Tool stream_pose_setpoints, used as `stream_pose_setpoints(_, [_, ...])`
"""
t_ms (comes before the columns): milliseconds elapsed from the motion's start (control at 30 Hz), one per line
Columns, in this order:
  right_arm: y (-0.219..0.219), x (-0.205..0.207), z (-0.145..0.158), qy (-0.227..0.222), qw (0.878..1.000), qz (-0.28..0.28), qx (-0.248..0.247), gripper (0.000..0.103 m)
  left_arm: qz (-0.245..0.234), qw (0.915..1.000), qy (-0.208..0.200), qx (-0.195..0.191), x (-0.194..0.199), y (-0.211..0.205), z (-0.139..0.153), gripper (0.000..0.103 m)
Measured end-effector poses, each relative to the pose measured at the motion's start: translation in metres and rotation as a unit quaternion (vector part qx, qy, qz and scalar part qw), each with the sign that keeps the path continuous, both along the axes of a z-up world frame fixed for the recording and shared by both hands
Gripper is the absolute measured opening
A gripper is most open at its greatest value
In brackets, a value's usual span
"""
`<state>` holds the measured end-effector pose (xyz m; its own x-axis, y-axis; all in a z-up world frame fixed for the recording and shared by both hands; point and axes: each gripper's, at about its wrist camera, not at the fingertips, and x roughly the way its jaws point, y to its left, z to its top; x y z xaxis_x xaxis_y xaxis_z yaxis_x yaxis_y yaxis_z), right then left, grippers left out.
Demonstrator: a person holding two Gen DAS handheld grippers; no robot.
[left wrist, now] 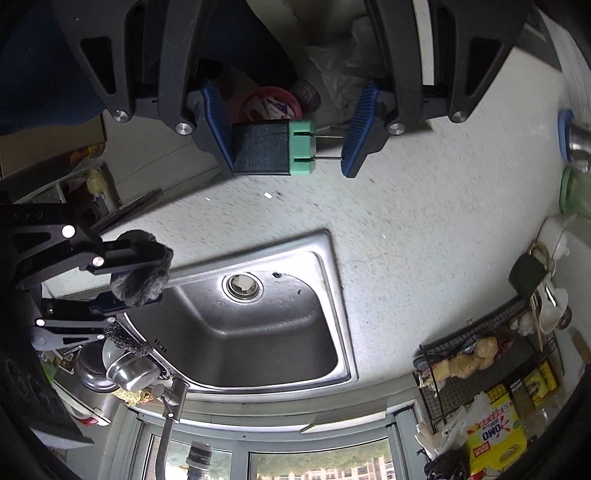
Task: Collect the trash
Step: 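Carry the adapter and grey cloth down over the red bin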
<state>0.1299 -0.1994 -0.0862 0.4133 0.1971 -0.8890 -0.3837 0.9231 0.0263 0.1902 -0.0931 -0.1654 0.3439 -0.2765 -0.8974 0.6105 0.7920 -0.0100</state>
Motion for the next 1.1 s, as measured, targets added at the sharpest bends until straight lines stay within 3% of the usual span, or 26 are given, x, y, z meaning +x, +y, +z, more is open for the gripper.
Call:
stream_pose_setpoints(400, [0.022, -0.043, -0.014, 0.026, 0.999, 0.023, 0.022, 0.034, 0.036, 0.9986, 0.035, 0.015, -0.064, 0.016, -0.016, 0.055])
stream_pose_setpoints(733, [0.062, -0.075, -0.059, 0.079, 0.997, 0.011, 0.022, 0.034, 0.055, 0.9961, 0.064, 0.023, -0.088, 0.046, -0.050, 0.055])
stream_pose_setpoints(867, [0.068, -0.081, -0.084, 0.104, 0.994, 0.001, 0.021, 0.034, 0.053, 0.9948, 0.084, 0.022, -0.094, 0.050, -0.077, 0.055])
stream_pose_setpoints(1100, [0.067, -0.074, -0.159, 0.142, 0.989, -0.028, 0.019, 0.034, 0.055, 0.9886, 0.139, 0.014, -0.089, 0.042, -0.163, 0.055])
